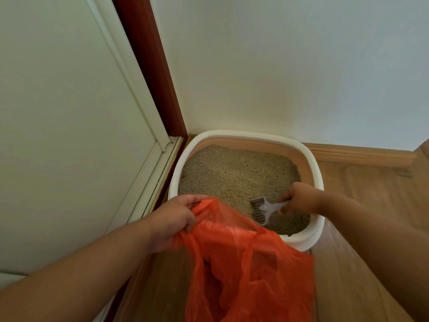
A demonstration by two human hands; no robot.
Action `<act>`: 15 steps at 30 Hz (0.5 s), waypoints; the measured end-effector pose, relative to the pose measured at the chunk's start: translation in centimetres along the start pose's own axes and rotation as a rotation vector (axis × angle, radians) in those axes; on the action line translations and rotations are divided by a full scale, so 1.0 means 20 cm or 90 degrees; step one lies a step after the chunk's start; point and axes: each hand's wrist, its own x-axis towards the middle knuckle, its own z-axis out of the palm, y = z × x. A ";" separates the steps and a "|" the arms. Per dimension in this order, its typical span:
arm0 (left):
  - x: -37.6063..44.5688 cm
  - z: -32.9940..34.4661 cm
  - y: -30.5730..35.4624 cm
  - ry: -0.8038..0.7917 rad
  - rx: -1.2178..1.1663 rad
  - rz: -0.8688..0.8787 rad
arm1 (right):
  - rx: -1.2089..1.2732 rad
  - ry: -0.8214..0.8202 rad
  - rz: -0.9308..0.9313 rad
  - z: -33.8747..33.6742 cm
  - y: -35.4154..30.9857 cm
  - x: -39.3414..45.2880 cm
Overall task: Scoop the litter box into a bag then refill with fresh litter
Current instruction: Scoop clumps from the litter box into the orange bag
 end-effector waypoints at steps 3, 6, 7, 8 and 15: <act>-0.02 0.01 0.00 0.003 -0.003 0.001 | 0.100 0.011 -0.001 0.04 0.00 0.01; -0.02 0.01 -0.01 0.002 -0.004 0.000 | 0.242 0.051 -0.021 0.02 0.05 -0.01; -0.02 0.01 -0.01 0.005 -0.004 0.000 | 0.309 0.061 -0.029 0.02 0.06 -0.03; -0.02 0.01 -0.01 0.007 -0.003 -0.002 | 0.385 0.068 -0.032 0.01 0.08 -0.04; -0.05 0.07 0.03 -0.023 0.007 -0.013 | 0.529 0.140 -0.052 -0.07 0.06 -0.21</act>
